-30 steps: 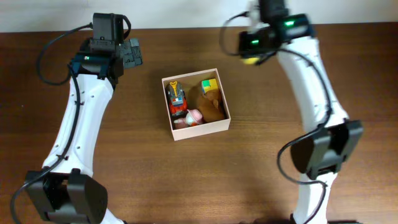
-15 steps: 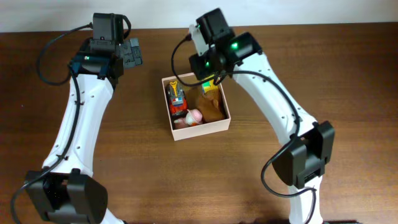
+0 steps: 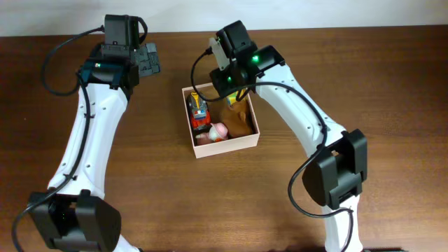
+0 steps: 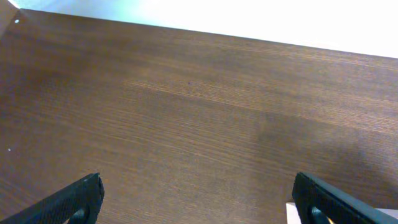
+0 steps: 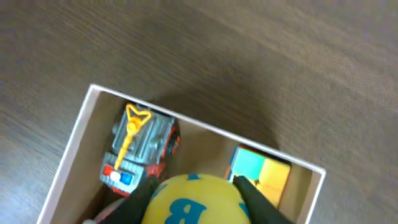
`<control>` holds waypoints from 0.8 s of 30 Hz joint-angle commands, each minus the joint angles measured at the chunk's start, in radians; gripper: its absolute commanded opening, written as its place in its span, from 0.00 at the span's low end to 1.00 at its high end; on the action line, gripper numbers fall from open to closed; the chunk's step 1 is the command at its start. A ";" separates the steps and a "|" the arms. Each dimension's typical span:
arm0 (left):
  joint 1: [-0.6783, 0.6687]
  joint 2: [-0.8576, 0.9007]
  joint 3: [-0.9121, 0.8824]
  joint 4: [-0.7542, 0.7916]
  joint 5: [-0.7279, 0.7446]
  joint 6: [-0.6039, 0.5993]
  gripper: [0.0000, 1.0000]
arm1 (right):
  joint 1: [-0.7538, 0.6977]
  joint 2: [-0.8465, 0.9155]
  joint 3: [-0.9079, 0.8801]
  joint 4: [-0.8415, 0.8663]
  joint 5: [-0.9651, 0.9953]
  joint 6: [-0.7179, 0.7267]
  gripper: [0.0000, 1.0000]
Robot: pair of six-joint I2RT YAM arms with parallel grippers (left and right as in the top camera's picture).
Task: Pack container
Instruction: 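Lower the ball into the box and open the right gripper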
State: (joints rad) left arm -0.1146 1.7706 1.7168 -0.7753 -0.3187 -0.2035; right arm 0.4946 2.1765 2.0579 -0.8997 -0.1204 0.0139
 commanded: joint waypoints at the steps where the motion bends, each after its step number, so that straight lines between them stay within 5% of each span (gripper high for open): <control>1: 0.004 -0.021 0.012 -0.001 -0.011 -0.013 0.99 | 0.010 0.033 -0.005 0.011 -0.050 -0.006 0.34; 13: 0.004 -0.021 0.012 -0.001 -0.011 -0.013 0.99 | 0.010 0.039 -0.005 0.025 -0.064 -0.006 0.44; 15: 0.004 -0.021 0.012 -0.001 -0.011 -0.013 0.99 | 0.010 0.039 -0.005 0.026 -0.064 -0.006 0.63; 17: 0.004 -0.021 0.012 -0.001 -0.011 -0.013 0.99 | 0.009 0.039 -0.005 0.026 -0.064 -0.006 0.71; 24: 0.004 -0.021 0.012 -0.001 -0.011 -0.013 0.99 | 0.009 0.039 -0.005 0.018 -0.064 -0.006 0.78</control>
State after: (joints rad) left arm -0.1146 1.7706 1.7168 -0.7753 -0.3191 -0.2035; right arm 0.4946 2.2044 2.0575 -0.8783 -0.1753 0.0116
